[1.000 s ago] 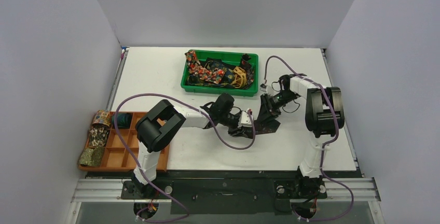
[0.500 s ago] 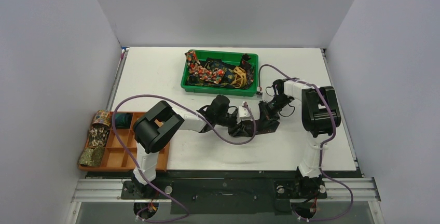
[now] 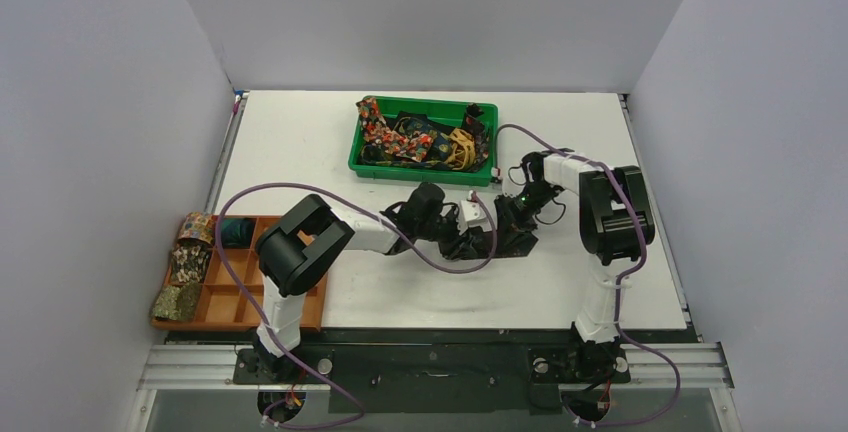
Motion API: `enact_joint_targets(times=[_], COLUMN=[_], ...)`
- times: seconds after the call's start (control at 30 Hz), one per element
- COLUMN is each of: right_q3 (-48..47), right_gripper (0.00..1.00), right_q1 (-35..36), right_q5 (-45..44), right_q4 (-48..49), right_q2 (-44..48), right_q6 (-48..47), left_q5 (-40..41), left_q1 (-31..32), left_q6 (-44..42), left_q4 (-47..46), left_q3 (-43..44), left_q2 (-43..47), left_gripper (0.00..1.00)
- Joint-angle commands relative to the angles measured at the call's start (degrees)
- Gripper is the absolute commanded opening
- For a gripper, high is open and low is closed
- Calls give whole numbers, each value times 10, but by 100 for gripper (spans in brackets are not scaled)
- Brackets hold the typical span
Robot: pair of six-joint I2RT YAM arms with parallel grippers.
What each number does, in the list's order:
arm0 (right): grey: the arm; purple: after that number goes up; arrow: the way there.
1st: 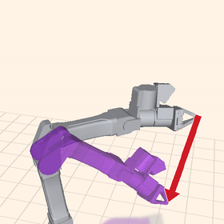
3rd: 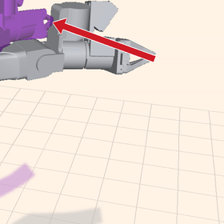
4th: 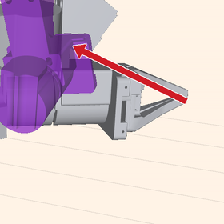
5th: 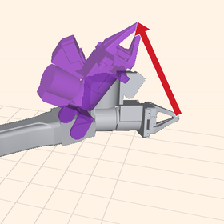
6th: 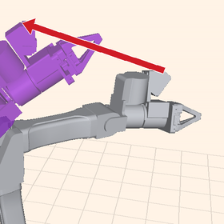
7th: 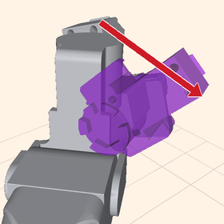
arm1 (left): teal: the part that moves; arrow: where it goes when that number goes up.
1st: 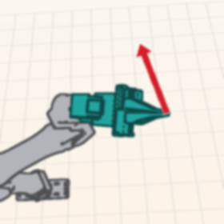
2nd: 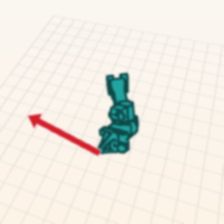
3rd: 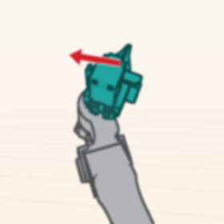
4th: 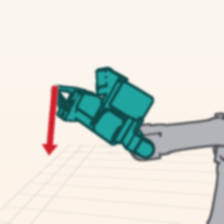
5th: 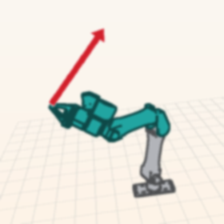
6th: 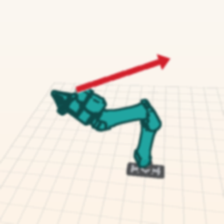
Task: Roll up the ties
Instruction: Roll the tie at the center of the board.
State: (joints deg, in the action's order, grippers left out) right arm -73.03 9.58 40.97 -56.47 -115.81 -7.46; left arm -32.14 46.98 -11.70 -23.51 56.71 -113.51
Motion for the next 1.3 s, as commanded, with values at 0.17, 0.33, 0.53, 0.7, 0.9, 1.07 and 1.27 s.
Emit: enact_joint_targets(times=[0.17, 0.33, 0.53, 0.7, 0.9, 1.07, 1.27], right_q3=[-29, -20, -15, -24, -30, -22, -15], right_gripper=[48, 53, 48, 3, 0, 0, 0], right_q1=[-15, -1, 10, 11, 2, -9, -15], right_q5=[122, 161, 145, 119, 71, 57, 47], right_q4=[20, 40, 41, 43, 43, 48, 49], right_q2=[79, 76, 44, 15, -4, -5, -2], right_q6=[24, 60, 41, 30, 22, 16, 10], left_q5=[58, 50, 42, 28, 15, -3, -43], left_q1=[8, 8, 8, 7, -3, -9, -8], left_q6=[-72, -63, -47, -51, -55, -57, -21], left_q4=[203, 200, 205, 202, 190, 162, 53], left_q3=[33, 39, 50, 52, 69, 86, 74], left_q2=[-55, -54, -56, -54, -54, -44, -22], left_gripper=[13, 14, 14, 17, 33, 52, 59])
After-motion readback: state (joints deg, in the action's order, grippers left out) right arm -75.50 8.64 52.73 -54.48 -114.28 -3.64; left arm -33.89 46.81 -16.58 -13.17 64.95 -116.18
